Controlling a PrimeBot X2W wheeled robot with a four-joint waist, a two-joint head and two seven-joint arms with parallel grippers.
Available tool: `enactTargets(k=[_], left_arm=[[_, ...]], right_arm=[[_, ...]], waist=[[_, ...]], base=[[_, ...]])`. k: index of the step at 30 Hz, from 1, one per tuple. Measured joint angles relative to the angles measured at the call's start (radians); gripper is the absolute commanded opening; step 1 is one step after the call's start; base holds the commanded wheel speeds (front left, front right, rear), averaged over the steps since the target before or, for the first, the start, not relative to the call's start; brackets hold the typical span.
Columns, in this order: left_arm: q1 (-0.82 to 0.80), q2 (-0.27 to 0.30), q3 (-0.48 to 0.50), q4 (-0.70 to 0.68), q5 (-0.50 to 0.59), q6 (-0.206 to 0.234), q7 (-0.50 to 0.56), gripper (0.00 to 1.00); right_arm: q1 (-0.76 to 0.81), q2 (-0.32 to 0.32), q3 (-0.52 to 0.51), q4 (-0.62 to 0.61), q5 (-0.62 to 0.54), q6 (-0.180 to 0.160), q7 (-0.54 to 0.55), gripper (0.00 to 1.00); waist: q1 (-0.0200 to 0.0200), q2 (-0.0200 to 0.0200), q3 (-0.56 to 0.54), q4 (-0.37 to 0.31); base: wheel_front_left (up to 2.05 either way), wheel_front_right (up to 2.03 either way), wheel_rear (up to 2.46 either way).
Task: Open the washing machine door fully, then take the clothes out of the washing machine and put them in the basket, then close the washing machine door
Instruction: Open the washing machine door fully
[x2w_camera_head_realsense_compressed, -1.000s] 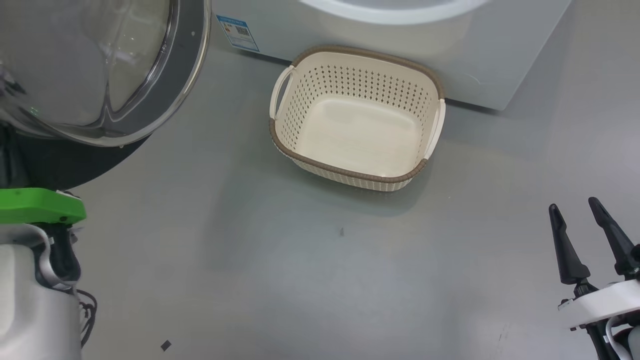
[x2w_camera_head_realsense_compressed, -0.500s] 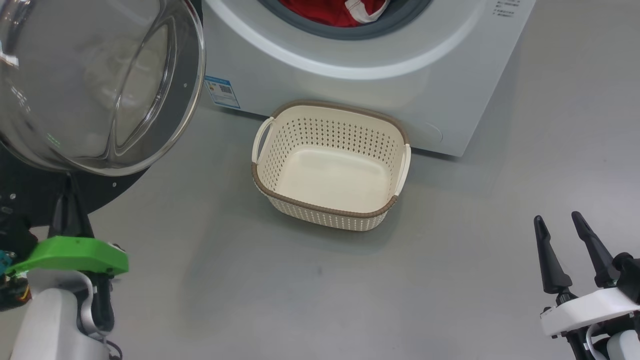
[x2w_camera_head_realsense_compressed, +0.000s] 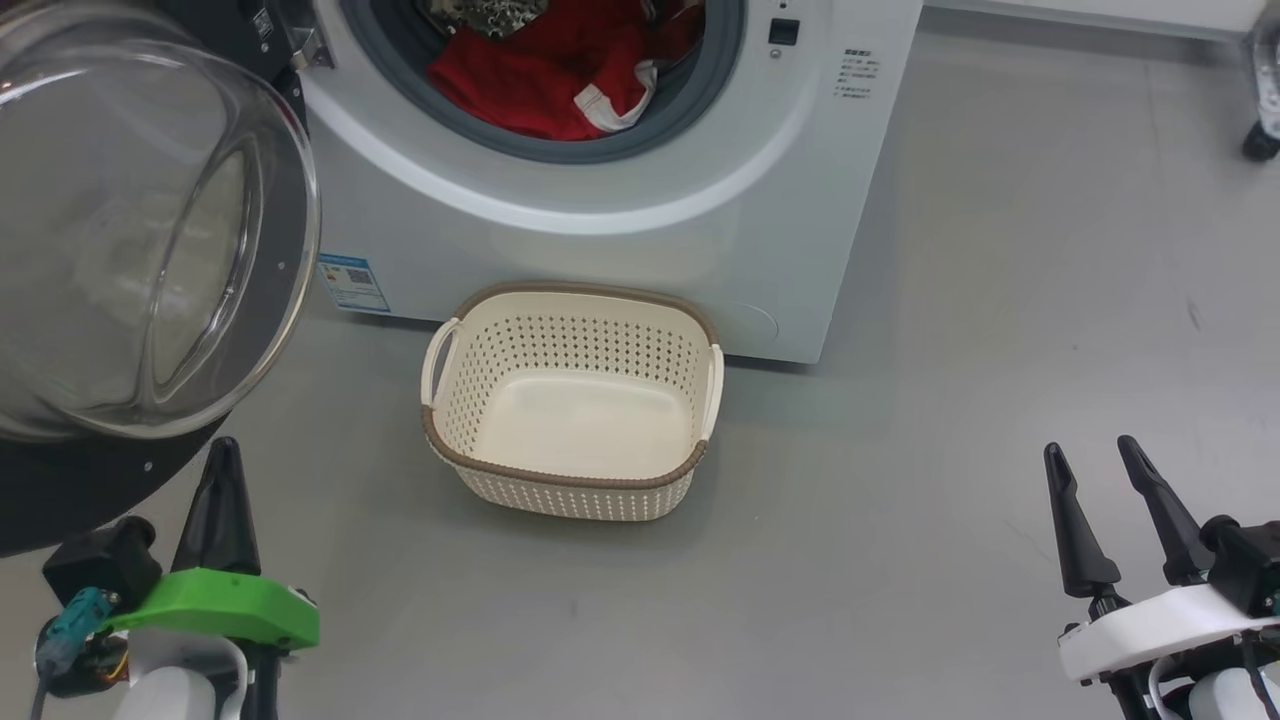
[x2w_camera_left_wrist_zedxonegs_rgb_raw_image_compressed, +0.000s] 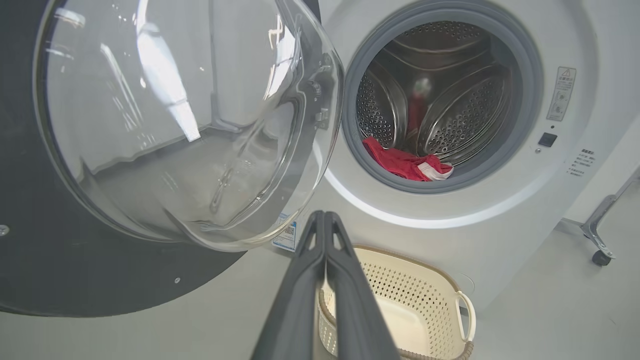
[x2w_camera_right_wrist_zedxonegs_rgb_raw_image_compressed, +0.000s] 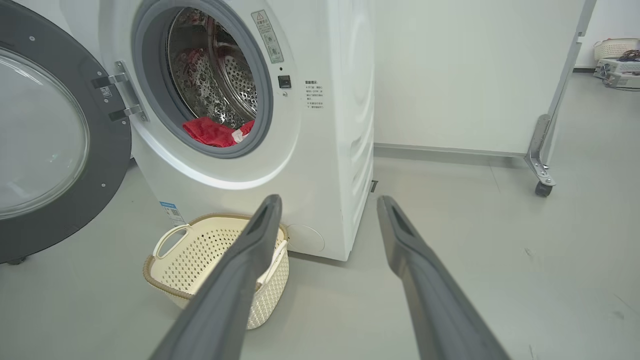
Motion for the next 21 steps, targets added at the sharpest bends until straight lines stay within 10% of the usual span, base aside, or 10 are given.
enactTargets(k=[21], left_arm=[[0.13,-0.049,-0.07,-0.148,0.063,-0.009,0.0,0.0]], right_arm=[[0.027,0.005,-0.024,-0.006,-0.024,-0.033,-0.001,1.0]], waist=[[0.0,0.0,-0.06,-0.138]], base=[[0.0,0.0,0.0]])
